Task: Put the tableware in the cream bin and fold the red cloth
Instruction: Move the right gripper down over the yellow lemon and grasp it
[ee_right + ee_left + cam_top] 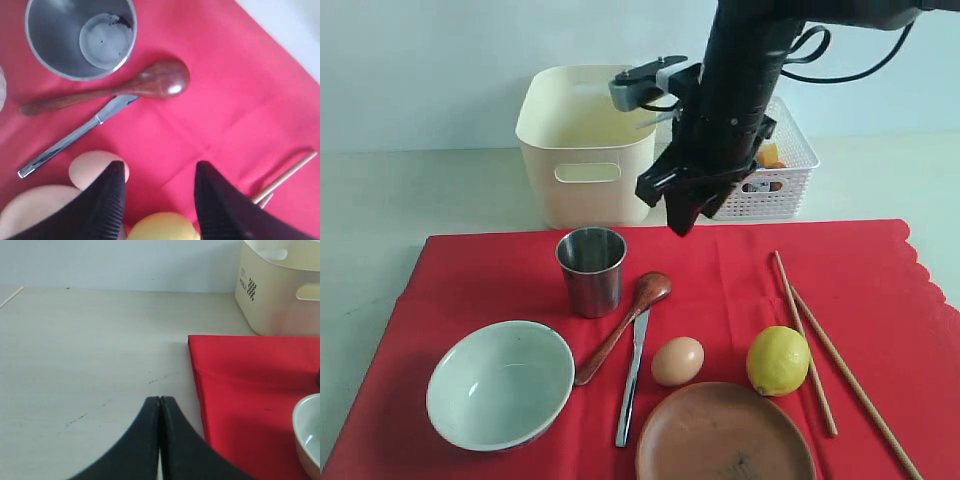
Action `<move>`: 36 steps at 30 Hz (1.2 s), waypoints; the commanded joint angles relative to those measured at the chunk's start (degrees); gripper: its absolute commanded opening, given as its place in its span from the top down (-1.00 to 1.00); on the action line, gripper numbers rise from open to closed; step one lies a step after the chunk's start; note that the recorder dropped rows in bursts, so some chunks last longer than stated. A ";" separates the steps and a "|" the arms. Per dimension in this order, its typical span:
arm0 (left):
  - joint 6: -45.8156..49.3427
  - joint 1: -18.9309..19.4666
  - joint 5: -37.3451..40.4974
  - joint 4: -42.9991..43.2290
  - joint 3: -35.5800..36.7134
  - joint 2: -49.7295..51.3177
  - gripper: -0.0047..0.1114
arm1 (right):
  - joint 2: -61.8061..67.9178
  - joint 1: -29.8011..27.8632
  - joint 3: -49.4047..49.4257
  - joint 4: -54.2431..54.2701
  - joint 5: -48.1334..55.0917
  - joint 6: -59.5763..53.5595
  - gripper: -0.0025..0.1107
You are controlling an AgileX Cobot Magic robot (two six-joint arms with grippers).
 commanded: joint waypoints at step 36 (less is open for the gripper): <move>0.21 0.08 -0.74 0.00 0.17 -0.38 0.92 | -13.74 0.02 36.33 -11.43 -17.98 30.74 -0.55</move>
